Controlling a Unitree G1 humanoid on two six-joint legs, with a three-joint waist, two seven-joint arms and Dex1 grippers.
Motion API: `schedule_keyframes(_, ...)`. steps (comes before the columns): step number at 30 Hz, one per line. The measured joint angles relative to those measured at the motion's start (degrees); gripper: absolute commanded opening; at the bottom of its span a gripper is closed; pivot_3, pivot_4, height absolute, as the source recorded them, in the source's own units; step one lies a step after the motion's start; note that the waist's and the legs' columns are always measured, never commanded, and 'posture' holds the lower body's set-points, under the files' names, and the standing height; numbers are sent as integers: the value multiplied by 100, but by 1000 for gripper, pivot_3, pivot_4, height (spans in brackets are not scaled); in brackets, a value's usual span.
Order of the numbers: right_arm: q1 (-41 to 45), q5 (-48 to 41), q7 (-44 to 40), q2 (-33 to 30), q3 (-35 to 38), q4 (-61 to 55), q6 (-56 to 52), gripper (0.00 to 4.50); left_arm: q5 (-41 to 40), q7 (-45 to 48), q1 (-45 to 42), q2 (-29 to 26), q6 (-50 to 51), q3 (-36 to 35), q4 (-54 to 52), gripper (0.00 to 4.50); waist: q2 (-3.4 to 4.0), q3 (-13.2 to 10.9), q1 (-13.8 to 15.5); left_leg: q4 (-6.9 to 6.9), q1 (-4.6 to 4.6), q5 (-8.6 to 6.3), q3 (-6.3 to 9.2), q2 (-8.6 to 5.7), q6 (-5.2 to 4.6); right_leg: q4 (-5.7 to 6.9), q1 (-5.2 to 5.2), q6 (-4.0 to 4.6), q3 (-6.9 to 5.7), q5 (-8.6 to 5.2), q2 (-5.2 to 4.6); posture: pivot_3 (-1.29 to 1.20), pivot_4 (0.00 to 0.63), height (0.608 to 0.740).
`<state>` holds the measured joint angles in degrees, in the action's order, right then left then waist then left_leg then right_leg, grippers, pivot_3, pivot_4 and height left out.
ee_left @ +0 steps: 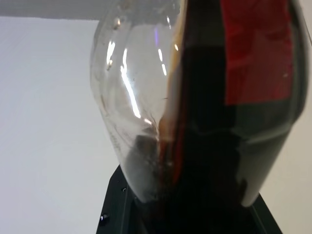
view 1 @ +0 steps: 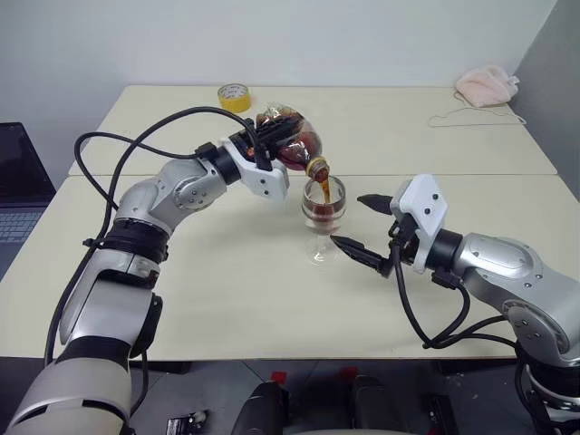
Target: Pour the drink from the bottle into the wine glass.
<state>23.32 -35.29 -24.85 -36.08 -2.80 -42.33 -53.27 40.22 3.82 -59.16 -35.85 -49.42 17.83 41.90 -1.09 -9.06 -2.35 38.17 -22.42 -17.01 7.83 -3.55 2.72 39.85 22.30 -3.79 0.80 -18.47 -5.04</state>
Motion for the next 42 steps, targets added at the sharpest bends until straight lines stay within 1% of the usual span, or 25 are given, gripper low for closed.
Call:
schedule_keyframes(9, 1, -80, 1, 18, 56, -4, -84, 4500, 36, -85, -57, -95, -68, 28, 137, 756, 0, 0, -22, 1, -1, 0, 1, 0, 0, 1, 1, 0, -1, 0, 0, 0, 150, 740)
schedule_keyframes(42, -19, -175, 11, 53, 53, -15, -94, 4500, 72, -207, -127, -113, -90, 45, 171, 756, 0, 0, -33, 3, -2, 0, 2, -1, 0, 4, 1, 0, -2, 0, 0, 0, 150, 740)
